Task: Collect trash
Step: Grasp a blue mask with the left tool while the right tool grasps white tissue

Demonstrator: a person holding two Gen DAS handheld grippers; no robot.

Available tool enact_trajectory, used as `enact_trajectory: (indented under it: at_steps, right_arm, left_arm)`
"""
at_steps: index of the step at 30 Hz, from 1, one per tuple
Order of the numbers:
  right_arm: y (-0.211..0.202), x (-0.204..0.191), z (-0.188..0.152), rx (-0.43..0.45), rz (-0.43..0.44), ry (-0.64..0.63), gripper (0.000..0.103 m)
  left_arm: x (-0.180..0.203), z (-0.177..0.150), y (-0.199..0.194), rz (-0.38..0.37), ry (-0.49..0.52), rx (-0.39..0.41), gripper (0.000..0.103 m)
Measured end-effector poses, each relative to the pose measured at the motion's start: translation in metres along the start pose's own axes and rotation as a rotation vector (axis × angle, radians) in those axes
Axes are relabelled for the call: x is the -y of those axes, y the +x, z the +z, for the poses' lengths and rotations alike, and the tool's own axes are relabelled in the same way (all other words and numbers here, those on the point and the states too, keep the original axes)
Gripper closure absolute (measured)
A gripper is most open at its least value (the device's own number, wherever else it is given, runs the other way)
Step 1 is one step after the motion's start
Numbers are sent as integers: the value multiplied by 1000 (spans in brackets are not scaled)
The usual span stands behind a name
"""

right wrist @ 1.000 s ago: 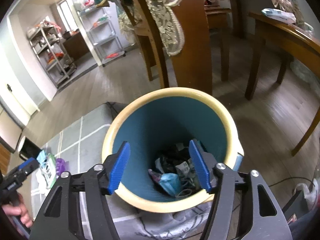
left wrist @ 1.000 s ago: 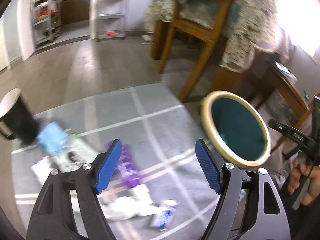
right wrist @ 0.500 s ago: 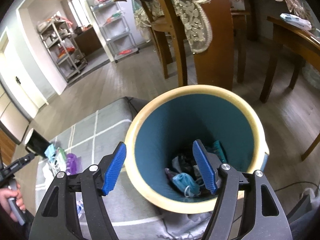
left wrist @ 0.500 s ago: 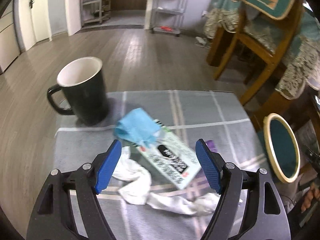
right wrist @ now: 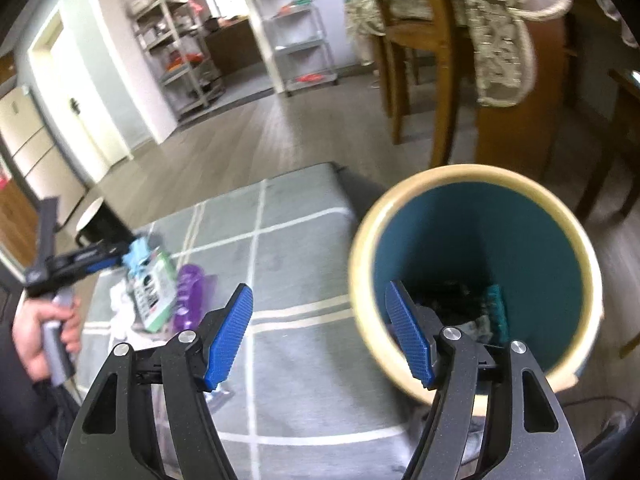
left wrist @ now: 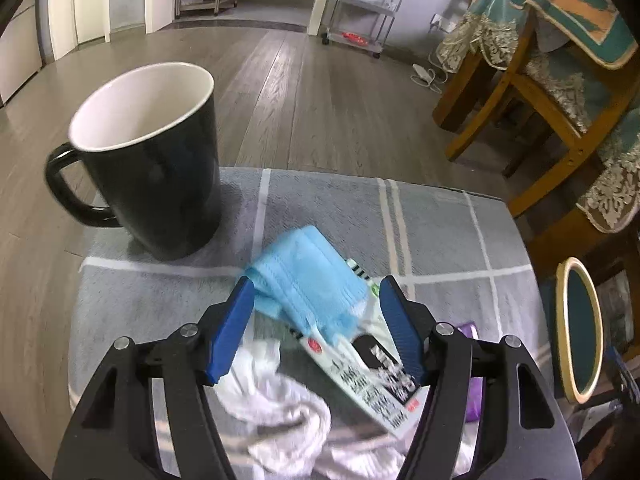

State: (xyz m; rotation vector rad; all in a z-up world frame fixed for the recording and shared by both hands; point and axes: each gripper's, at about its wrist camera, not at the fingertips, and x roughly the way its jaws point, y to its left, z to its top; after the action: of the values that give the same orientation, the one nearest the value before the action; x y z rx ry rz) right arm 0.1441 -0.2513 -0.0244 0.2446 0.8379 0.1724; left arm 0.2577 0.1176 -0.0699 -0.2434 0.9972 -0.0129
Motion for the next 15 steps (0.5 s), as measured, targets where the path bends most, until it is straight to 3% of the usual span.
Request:
enact_trajectory:
  at_steps: [5, 7, 12, 15]
  right_arm:
    - [10, -27, -6, -34, 64, -53, 33]
    - [15, -39, -9, -45, 85, -83, 33]
    - [24, -73, -17, -72, 127, -168, 33]
    - [29, -92, -24, -90, 156, -210, 33]
  left_arm:
    - [-9, 5, 21, 10, -34, -31, 39]
    - [-11, 4, 26, 4, -25, -42, 49]
    - [-10, 2, 28, -11, 1, -61, 86]
    - [-14, 2, 20, -19, -2, -50, 94]
